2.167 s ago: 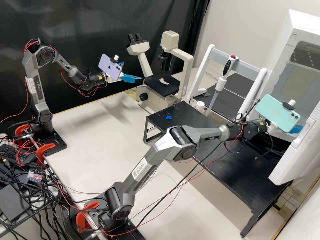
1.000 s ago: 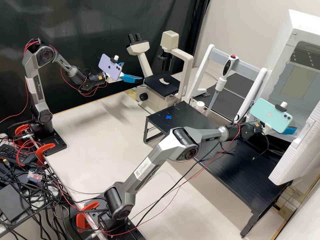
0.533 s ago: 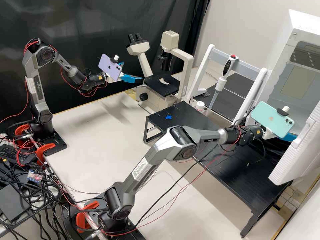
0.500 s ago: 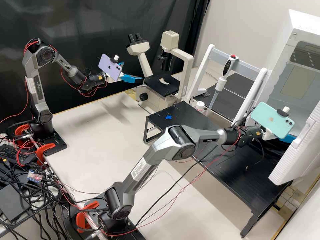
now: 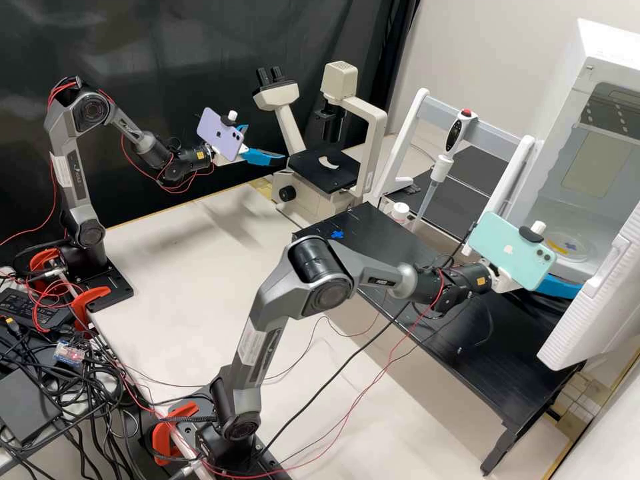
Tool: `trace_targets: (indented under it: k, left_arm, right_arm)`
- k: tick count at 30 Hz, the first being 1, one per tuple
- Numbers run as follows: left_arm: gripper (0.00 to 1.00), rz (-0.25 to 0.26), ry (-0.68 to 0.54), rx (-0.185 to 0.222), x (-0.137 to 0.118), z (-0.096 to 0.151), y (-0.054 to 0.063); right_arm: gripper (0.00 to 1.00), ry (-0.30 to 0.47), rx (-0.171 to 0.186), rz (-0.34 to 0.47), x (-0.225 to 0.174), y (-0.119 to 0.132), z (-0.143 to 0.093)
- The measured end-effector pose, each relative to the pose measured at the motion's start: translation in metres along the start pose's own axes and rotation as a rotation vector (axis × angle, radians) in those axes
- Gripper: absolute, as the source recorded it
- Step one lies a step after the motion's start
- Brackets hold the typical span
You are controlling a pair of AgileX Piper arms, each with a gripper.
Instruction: Move the petri dish to the incubator
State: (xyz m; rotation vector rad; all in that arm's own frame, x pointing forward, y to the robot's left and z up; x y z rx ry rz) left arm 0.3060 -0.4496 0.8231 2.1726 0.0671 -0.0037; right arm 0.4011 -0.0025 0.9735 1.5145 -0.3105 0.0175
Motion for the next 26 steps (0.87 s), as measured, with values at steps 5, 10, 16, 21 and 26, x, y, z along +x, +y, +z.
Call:
trace_targets:
  k: [5, 10, 16, 21, 26]
  left_arm:
    - [1.0, 0.0, 0.0, 0.0, 0.0, 0.0, 0.0]
    - [1.0, 0.0, 0.0, 0.0, 0.0, 0.0, 0.0]
    - [1.0, 0.0, 0.0, 0.0, 0.0, 0.0, 0.0]
    - [1.0, 0.0, 0.0, 0.0, 0.0, 0.0, 0.0]
    - [1.0, 0.0, 0.0, 0.0, 0.0, 0.0, 0.0]
  right_arm:
    - [1.0, 0.086, 0.015, 0.047, -0.05, -0.002, -0.006]
    - [1.0, 0.188, 0.032, 0.109, -0.103, -0.004, -0.013]
    - [1.0, 0.297, 0.058, 0.175, -0.169, -0.025, -0.027]
    - [1.0, 0.387, 0.09, 0.179, -0.216, -0.049, -0.035]
    - [1.0, 0.453, 0.113, 0.089, -0.249, -0.071, -0.037]
